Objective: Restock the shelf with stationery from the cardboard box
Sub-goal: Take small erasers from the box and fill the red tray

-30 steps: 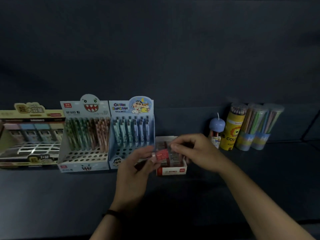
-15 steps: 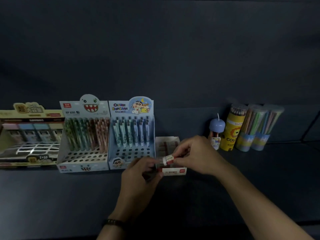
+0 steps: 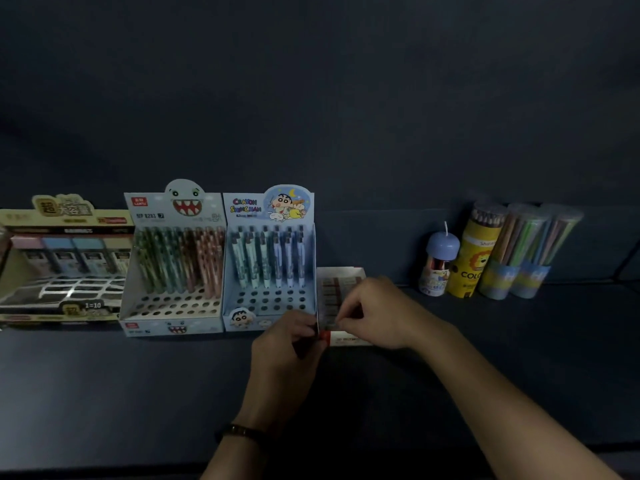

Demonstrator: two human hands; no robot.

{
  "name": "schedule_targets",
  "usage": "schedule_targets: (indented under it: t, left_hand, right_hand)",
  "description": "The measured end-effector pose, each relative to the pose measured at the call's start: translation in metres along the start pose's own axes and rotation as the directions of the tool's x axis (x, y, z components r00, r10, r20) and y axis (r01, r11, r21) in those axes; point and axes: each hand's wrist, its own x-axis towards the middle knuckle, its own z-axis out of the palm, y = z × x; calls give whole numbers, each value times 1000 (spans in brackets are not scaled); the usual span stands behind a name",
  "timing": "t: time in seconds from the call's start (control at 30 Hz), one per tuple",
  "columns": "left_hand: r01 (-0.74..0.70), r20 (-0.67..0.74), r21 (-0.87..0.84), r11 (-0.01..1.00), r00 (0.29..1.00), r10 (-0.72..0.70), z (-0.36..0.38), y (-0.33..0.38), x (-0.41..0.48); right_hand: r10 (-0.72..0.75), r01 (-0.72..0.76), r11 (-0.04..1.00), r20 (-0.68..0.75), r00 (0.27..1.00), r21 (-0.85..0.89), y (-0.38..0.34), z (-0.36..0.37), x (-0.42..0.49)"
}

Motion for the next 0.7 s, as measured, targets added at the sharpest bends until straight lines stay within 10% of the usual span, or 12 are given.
schedule_targets:
  t: [0.33,0.53,0.7]
  left_hand:
    - [56,39,-6,998,998,-56,-1,-1,1]
    - [39,18,32,999,999,-40,-4,7,-6]
    - [-270,144,-31,962,951,272,-5,53,-36]
  right_hand:
    - [3,-2,1000,112,994,-7,-8,1,-9]
    - [55,-14,992,-333,941,125,-7,-6,-57]
    - [307,-237,952,-543,782,196,-14,16,-169]
